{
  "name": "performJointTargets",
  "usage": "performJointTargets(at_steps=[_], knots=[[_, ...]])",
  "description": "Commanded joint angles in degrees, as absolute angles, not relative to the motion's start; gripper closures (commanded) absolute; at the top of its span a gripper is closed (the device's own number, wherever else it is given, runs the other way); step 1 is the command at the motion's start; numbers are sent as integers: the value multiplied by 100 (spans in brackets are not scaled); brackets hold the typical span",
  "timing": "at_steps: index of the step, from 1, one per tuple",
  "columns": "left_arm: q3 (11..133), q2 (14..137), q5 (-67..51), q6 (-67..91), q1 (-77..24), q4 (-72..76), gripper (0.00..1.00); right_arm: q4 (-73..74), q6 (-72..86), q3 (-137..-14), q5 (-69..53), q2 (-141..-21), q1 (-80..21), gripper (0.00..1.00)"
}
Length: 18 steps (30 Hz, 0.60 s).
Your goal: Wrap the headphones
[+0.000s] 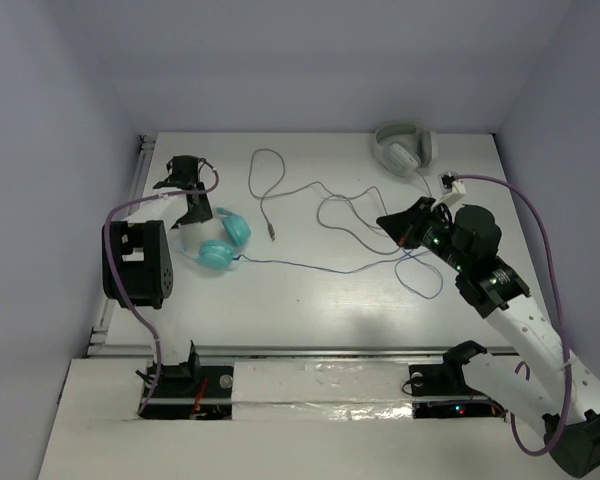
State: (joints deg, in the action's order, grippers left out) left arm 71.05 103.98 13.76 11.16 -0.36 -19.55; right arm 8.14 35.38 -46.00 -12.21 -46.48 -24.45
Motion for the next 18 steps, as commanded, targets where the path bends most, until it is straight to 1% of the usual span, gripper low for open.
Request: performJointTargets(at_steps=[1, 8, 11, 12, 14, 18], knots=[[7392, 10511, 1582, 1002, -44, -1890, 39, 554, 3445, -4667, -1204, -4623, -2479, 100], [7321, 10845, 1837, 949, -44, -1652, 41, 475, 3472, -4878, -1318, -4641, -2479, 100], [7304, 10969, 1776, 967, -44, -1670, 49, 492, 3463, -4922, -1354, -4667, -2479, 100], [7260, 10951, 1706, 975, -44, -1705, 59, 518, 3454, -4913, -1362, -4667, -2479, 100], [7172, 10873, 1644, 1019, -44, -1749, 70, 527, 3437, -4887, -1353, -4658, -2479, 100], [6777, 10521, 1424, 1151, -44, -1801, 83, 405, 3463, -4843, -1494, -4667, -2479, 100]])
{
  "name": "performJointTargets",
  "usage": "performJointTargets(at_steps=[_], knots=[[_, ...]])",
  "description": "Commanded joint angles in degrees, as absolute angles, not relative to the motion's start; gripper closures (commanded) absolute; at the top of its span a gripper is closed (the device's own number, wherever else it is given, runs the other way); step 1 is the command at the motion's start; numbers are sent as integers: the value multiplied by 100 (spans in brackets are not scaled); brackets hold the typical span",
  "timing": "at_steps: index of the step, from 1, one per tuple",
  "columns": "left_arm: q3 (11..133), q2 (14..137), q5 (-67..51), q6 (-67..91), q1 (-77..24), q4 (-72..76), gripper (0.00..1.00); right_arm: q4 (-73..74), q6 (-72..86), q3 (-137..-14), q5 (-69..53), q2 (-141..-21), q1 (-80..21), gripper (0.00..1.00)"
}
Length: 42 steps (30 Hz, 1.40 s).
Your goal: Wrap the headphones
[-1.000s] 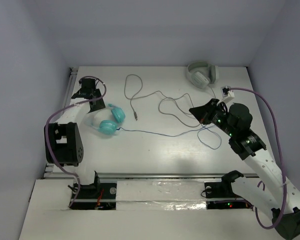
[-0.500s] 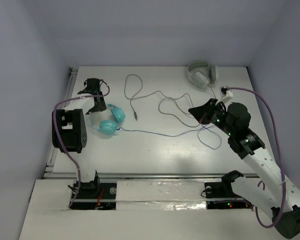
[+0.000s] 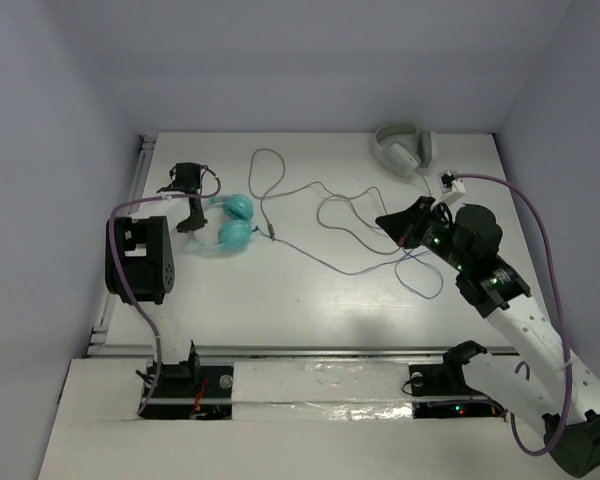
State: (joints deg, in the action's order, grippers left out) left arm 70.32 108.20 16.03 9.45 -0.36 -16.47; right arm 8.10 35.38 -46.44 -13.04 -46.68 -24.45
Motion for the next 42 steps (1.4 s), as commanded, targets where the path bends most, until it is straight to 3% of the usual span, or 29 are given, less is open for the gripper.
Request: performJointTargets(at_steps=[1, 4, 7, 11, 15, 18, 26, 27, 28, 42], knots=[[6655, 10416, 1354, 1160, -44, -1837, 84, 387, 3472, -4843, -1520, -4676, -2479, 100], [6347, 10161, 1310, 1178, -44, -1828, 81, 360, 3480, -4887, -1555, -4798, -2479, 100], [6249, 10064, 1178, 1204, -44, -1828, 58, 272, 3507, -4825, -1599, -4913, -2479, 100], [6337, 10177, 1099, 1195, -44, -1819, 50, 246, 3507, -4834, -1626, -5027, -2479, 100], [6477, 10458, 1090, 1213, -44, -1854, 48, 115, 3585, -4773, -1635, -5124, -2479, 100], [6504, 10608, 1107, 1248, -97, -1820, 52, -130, 3674, -4650, -1696, -5255, -2540, 100], [6460, 10732, 1186, 1353, -308, -1819, 78, -272, 3647, -4702, -1749, -5458, -2540, 100], [6486, 10731, 1213, 1354, -308, -1802, 86, -281, 3665, -4685, -1766, -5493, -2592, 100], [6504, 10653, 1213, 1336, -308, -1802, 100, -290, 3656, -4667, -1775, -5511, -2593, 100], [6837, 7762, 142, 1239, -360, -2486, 100, -738, 3507, -4903, -2364, -6521, -2856, 98]])
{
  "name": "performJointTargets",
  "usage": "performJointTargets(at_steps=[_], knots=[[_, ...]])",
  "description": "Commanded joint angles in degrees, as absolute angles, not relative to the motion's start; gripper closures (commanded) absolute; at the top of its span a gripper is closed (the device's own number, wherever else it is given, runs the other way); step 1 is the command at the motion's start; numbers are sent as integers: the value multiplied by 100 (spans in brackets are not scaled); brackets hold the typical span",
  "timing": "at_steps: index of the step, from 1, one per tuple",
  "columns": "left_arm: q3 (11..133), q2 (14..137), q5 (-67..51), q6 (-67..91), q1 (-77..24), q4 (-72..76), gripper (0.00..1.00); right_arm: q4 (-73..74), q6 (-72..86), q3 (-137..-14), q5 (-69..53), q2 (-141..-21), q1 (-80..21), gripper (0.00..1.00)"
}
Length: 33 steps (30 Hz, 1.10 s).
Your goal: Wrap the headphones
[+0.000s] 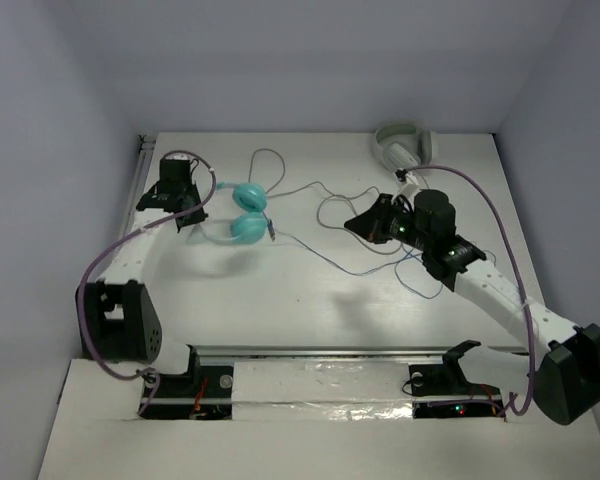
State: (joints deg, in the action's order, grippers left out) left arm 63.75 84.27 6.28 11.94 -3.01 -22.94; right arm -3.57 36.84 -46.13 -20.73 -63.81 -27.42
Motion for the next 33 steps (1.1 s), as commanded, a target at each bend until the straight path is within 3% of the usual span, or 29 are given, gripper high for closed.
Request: performJointTargets(at_steps=[1, 2, 5, 6, 8, 9, 12, 20, 26, 29, 33], knots=[[7029, 7578, 80, 1239, -360, -2557, 100, -773, 3463, -4939, -2390, -6600, -2856, 96], [7118, 7498, 36, 1239, -360, -2619, 100, -843, 3437, -4948, -2460, -6679, -2909, 94], [7426, 7278, -517, 1266, -360, -2777, 100, -1089, 3297, -5053, -2793, -7118, -2909, 71], [7496, 7243, -806, 1266, -360, -2838, 100, -1116, 3183, -5089, -2812, -7345, -2909, 53], [7664, 7163, -1080, 1292, -360, -2883, 100, -1055, 2989, -5220, -2760, -7505, -2909, 37], [7716, 7128, -1255, 1301, -360, -2926, 100, -1055, 2832, -5221, -2716, -7558, -2909, 25], [7875, 6961, -1581, 1344, -360, -2918, 100, -1143, 2489, -5203, -2794, -7716, -2909, 12], [7928, 6425, -2443, 1722, -360, -2470, 100, -1371, 2083, -4983, -2715, -7954, -2909, 10], [8261, 6363, -2821, 2091, -360, -2048, 100, -1564, 2109, -4747, -2621, -7875, -2909, 22], [8376, 6354, -3041, 2346, -360, -1794, 100, -1775, 2267, -4597, -2355, -7883, -2909, 33], [8595, 6319, -3251, 2601, -360, -1539, 100, -2092, 2426, -4369, -2224, -8024, -2909, 33]])
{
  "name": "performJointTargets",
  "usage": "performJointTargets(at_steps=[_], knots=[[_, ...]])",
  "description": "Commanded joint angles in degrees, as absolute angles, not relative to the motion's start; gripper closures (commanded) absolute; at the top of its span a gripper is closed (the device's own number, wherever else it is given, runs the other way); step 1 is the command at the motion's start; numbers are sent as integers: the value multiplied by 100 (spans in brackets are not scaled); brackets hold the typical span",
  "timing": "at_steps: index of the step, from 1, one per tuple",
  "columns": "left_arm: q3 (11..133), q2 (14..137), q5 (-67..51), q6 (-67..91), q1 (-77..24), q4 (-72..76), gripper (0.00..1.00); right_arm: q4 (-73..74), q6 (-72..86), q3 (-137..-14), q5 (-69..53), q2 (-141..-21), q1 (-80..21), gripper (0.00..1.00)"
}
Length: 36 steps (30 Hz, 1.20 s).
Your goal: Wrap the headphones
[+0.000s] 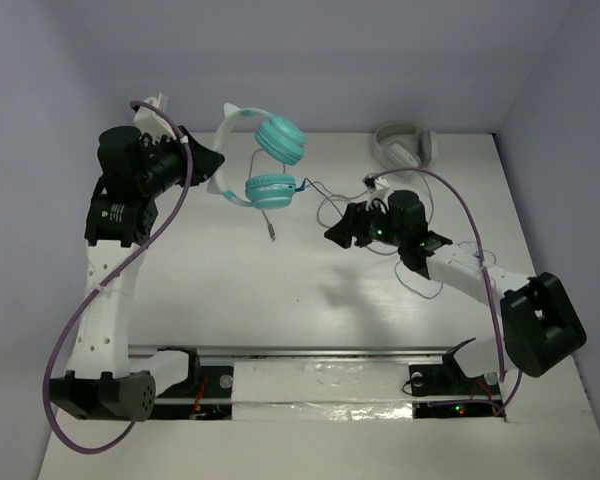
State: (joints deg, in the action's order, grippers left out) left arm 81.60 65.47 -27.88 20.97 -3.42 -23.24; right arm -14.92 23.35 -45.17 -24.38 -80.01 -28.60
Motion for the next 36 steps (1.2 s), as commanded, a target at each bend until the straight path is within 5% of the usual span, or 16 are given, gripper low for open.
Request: performJointTargets(at_steps=[1, 19, 23, 27, 36], knots=[[8665, 6345, -3287, 2619, -360, -1547, 100, -2222, 2495, -4299, -2198, -7998, -2909, 33], [10564, 6952, -3568, 3296, -97, -1310, 100, -2901, 2909, -3191, -2312, -7146, -2909, 34], [10381, 6987, -3612, 3427, 26, -1126, 100, -2751, 2997, -3076, -2154, -7058, -2909, 58], [9819, 6943, -3464, 3551, 166, -800, 100, -2479, 3146, -3076, -2179, -7005, -2909, 97], [7771, 6803, -2611, 3621, 501, -309, 100, -28, 3068, -4454, -970, -7162, -3480, 100]])
